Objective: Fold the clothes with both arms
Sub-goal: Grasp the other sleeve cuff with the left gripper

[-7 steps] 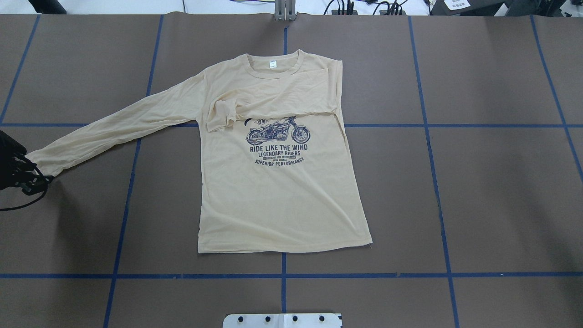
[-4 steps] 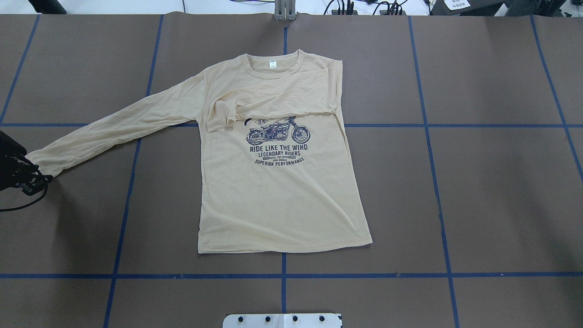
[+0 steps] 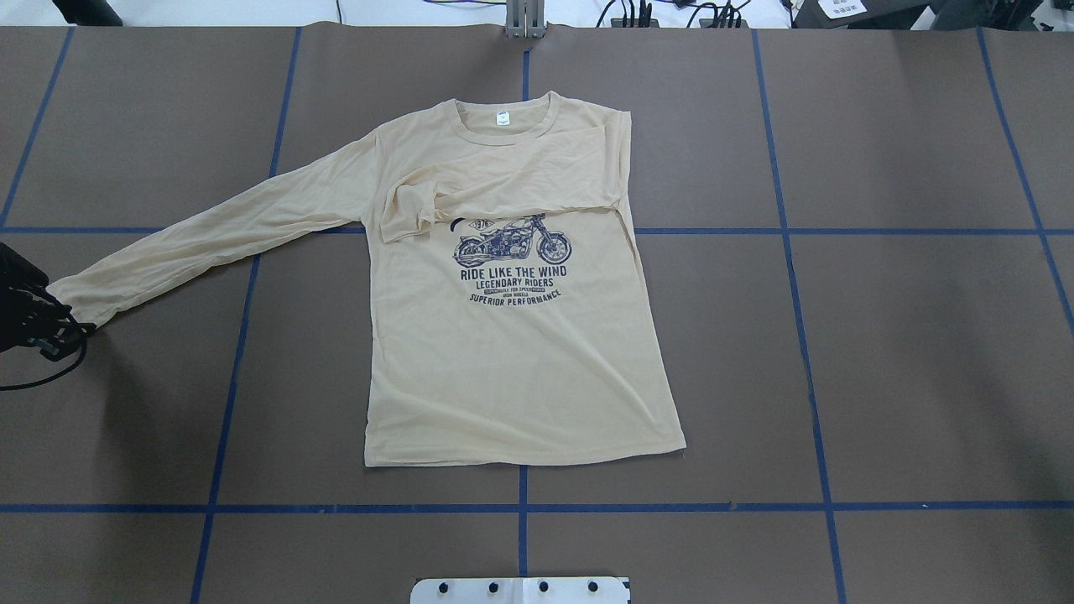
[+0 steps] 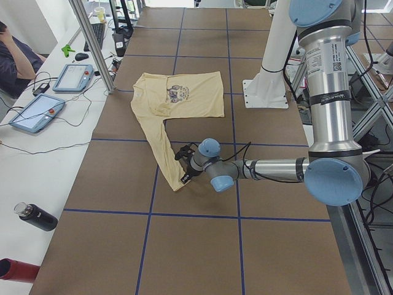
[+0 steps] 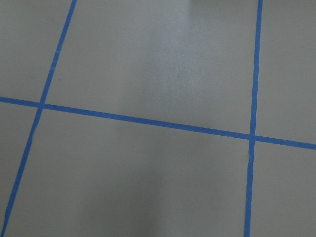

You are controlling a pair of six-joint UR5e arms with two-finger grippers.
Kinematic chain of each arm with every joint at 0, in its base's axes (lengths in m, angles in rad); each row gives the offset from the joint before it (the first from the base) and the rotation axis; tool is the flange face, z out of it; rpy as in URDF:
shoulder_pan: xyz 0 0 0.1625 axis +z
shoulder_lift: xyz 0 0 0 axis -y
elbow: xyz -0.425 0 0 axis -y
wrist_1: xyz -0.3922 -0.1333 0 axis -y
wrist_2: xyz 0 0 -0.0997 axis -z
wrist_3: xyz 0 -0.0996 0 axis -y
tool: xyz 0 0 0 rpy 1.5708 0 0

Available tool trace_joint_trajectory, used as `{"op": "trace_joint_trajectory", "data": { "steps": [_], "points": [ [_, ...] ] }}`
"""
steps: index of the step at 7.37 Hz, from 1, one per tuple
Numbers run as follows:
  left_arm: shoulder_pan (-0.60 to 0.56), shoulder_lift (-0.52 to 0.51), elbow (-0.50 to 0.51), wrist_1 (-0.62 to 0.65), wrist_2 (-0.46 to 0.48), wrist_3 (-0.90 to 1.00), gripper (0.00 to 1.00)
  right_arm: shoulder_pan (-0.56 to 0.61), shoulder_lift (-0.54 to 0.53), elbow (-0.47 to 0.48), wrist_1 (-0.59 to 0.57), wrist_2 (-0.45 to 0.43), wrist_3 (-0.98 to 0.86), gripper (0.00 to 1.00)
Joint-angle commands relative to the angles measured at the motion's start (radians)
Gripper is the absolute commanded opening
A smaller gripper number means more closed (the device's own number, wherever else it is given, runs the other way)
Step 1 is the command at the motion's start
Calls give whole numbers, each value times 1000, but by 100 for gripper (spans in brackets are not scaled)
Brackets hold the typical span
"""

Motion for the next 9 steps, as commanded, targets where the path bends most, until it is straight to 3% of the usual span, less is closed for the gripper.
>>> {"op": "trace_joint_trajectory", "data": {
  "steps": [1, 2, 4, 6, 7, 9],
  "points": [
    [0, 2, 1, 0, 0, 1, 33, 0, 0, 0, 0, 0, 0, 99],
    [0, 2, 1, 0, 0, 1, 18, 0, 0, 0, 0, 0, 0, 99],
    [0, 4, -2, -6, 0, 3, 0, 0, 0, 2, 0, 0, 0, 99],
    [-8, 13, -34, -46, -20, 38, 0, 0, 2, 2, 0, 0, 2, 99],
    [-12, 12, -69, -23, -88, 41, 0, 0, 3, 0, 0, 0, 2, 99],
    [-31, -7, -176, 111, -130, 39, 0, 0, 3, 5, 0, 3, 9, 99]
  ]
}}
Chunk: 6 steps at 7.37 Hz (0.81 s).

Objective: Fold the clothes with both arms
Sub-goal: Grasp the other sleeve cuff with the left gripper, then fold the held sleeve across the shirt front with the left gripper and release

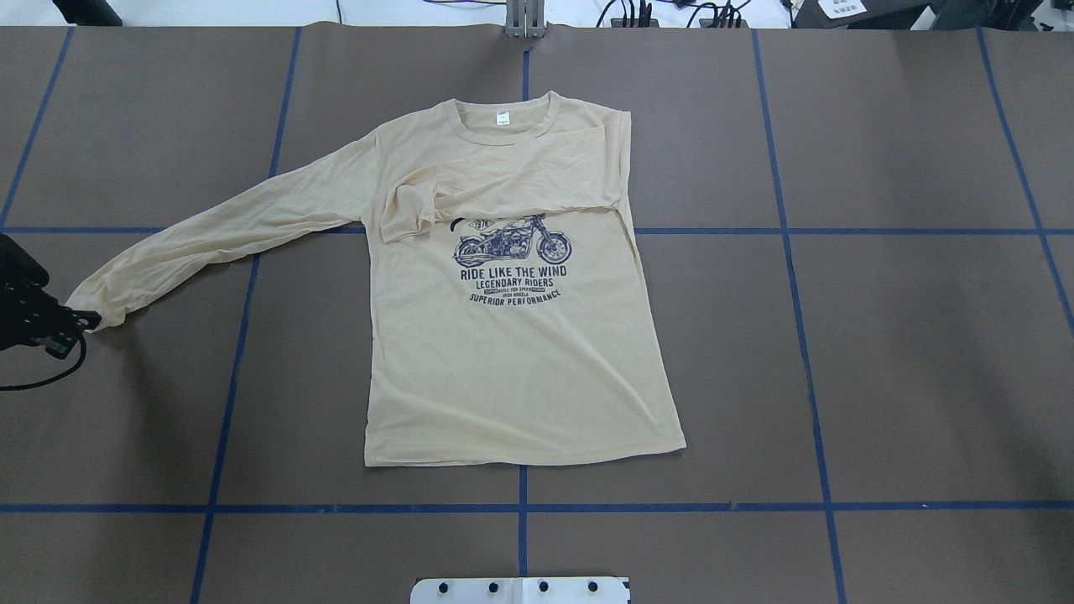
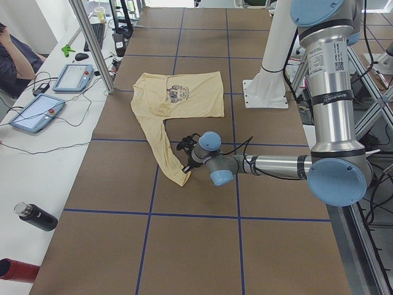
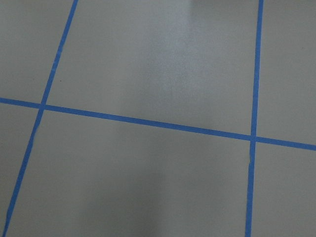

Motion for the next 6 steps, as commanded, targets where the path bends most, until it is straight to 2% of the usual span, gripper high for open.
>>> {"op": "trace_joint_trajectory", "data": {
  "steps": [1, 2, 3, 5, 6],
  "points": [
    [-10, -48, -191, 270, -25, 0, 0, 0, 2, 2, 0, 2, 7, 99],
    [-8, -143, -306, 524, -24, 0, 0, 0, 5, -1, 0, 2, 7, 99],
    [-8, -306, -348, 756, -22, 0, 0, 0, 8, -1, 0, 3, 7, 99],
    [-1, -674, -300, 1135, -24, -3, 0, 0, 11, -1, 0, 2, 10, 99],
    [7, -831, -222, 1224, -28, -21, 0, 0, 11, -3, 0, 2, 10, 99]
  ]
}}
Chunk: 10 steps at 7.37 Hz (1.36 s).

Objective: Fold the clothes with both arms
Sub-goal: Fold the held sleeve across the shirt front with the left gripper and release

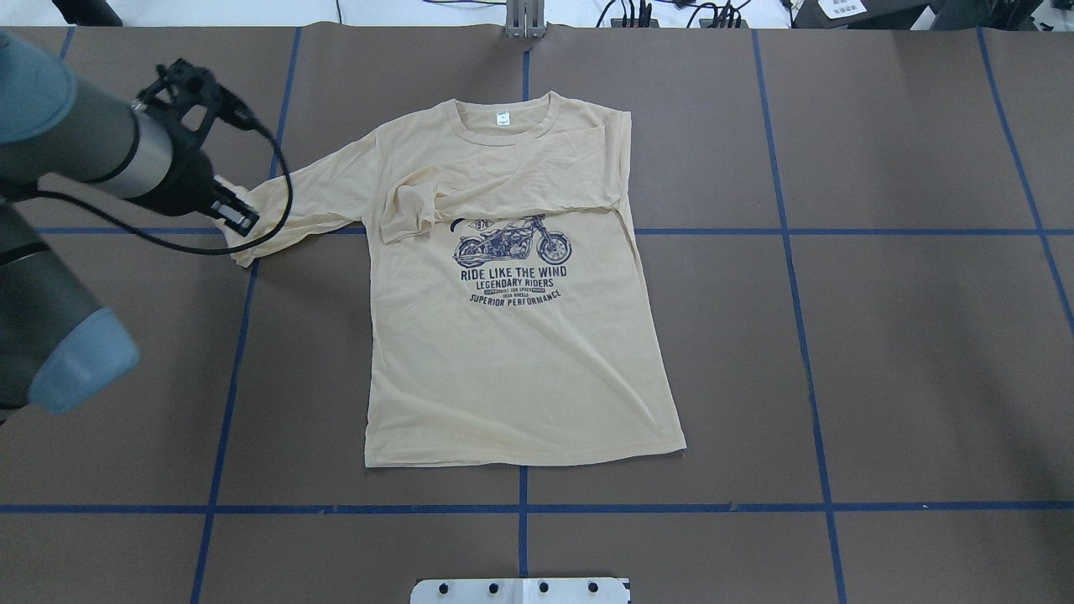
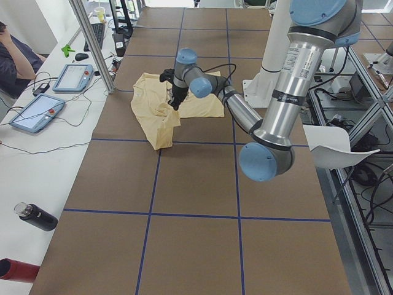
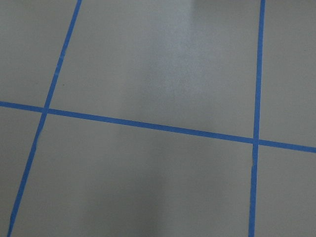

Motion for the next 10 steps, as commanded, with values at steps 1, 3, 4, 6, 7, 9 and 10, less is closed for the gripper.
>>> {"op": "trace_joint_trajectory", "data": {
  "steps": [1, 3, 4, 6, 7, 9, 10],
  "points": [
    [11, -342, 197, 175, -27, -62, 0, 0, 1, -1, 0, 0, 1, 99],
    [49, -632, 519, 173, -24, -206, 0, -2, 2, -4, 0, 0, 1, 99],
    [98, -798, 738, 160, -22, -300, 0, 0, 1, -4, 0, 0, 2, 99],
    [168, -1009, 1091, 27, -13, -513, 0, 0, 1, -9, 0, 0, 2, 99],
    [205, -1011, 1122, -42, 48, -611, 0, 0, 1, -9, 0, 0, 1, 99],
    [231, -1002, 1139, -162, 57, -666, 99, -2, 1, -9, 0, 0, 2, 99],
    [231, -1000, 1134, -167, 62, -652, 100, -2, 2, -7, 0, 0, 5, 99]
  ]
}}
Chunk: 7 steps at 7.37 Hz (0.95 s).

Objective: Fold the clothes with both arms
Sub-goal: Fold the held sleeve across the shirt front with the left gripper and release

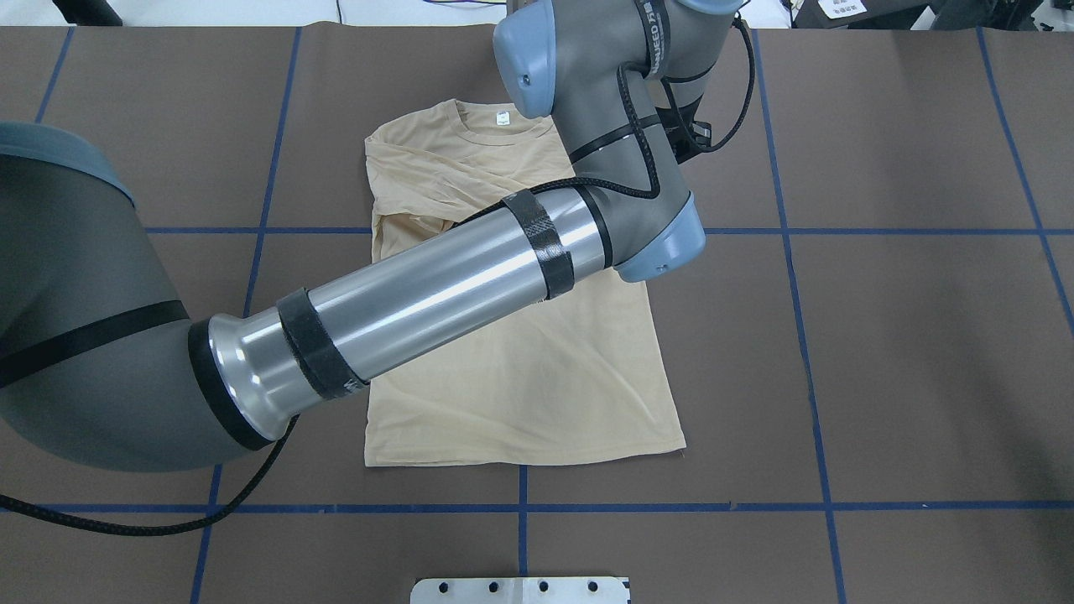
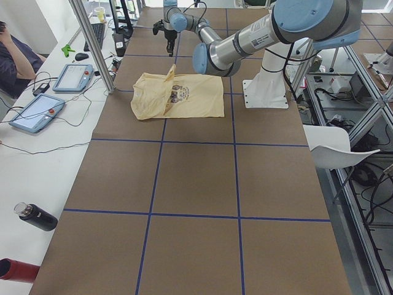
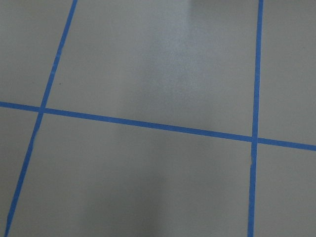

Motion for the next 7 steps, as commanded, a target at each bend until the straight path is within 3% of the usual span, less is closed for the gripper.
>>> {"op": "trace_joint_trajectory", "data": {
  "steps": [1, 2, 4, 7],
  "points": [
    [6, 3, -8, -31, 9, 47, 100, -1, 18, 6, 0, 3, 36, 99],
    [3, 56, -80, -17, 9, 96, 100, -11, 62, 10, -2, 6, 124, 99],
    [-5, 354, -441, -11, 9, 176, 100, -141, 139, 41, 0, -15, 348, 99],
    [-3, 847, -985, -17, 14, 249, 100, -526, 145, 202, -3, -307, 770, 99]
  ]
}}
